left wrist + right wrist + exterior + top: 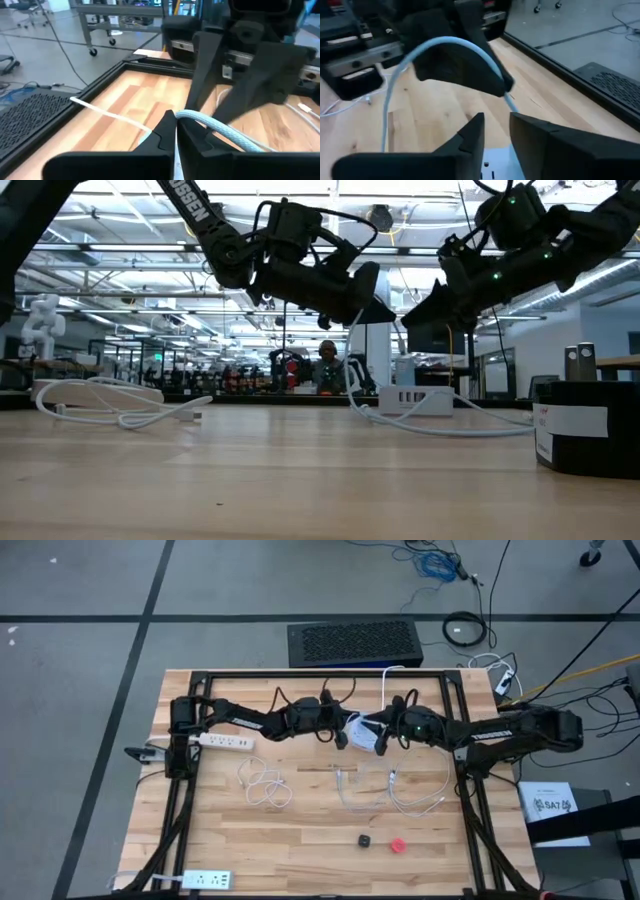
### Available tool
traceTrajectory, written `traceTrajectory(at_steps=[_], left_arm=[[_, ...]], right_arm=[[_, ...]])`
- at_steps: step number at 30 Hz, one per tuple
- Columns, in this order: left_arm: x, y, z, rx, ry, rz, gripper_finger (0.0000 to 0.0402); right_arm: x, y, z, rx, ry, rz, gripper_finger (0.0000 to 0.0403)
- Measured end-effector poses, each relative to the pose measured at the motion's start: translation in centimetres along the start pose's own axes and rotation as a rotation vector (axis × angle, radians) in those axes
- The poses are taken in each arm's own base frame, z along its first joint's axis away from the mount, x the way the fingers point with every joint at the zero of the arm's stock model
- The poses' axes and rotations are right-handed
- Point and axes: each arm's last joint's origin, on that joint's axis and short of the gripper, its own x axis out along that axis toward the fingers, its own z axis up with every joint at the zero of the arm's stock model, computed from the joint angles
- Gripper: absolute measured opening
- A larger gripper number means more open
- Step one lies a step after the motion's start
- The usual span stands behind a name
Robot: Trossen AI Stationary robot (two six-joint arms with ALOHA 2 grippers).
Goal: Insert USB
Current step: Insert the middle white charger cable into the white charger adapter
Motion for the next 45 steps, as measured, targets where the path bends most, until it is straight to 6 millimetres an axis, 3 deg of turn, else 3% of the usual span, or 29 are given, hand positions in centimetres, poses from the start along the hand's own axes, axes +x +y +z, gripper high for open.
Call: traceTrajectory(at_steps=[5, 10, 14, 20, 30, 45], left_arm=[[0.0, 0.1, 0.1, -0.011, -0.014, 0.002, 0.0005], [0.0, 0.1, 0.4, -0.011, -0.039, 0.0, 0.0004], [0.0, 0.1, 0.4, -0.012, -0.042, -0.005, 0.0004], [0.0, 0.1, 0.3, -0.012, -0.035, -0.008, 0.0003], [0.1, 0.1, -0.1, -0.035, 0.002, -0.006, 0.0003], [0.1, 0.1, -0.2, -0.036, 0.011, -0.01, 0.0002]], right_arm=[[0.3, -0.1, -0.4, 0.005, 0.016, -0.073, 0.011], [0.7, -0.4, -0.8, 0.006, 0.034, -0.118, 0.0114], [1.0, -0.5, -0.9, -0.004, 0.02, -0.114, 0.0088], [1.4, -0.5, -0.9, -0.035, 0.003, -0.116, 0.001], [2.6, -0.9, -2.1, -0.051, 0.048, -0.125, 0.0002], [2.0, -1.2, -2.0, -0.077, 0.083, -0.132, 0.0]])
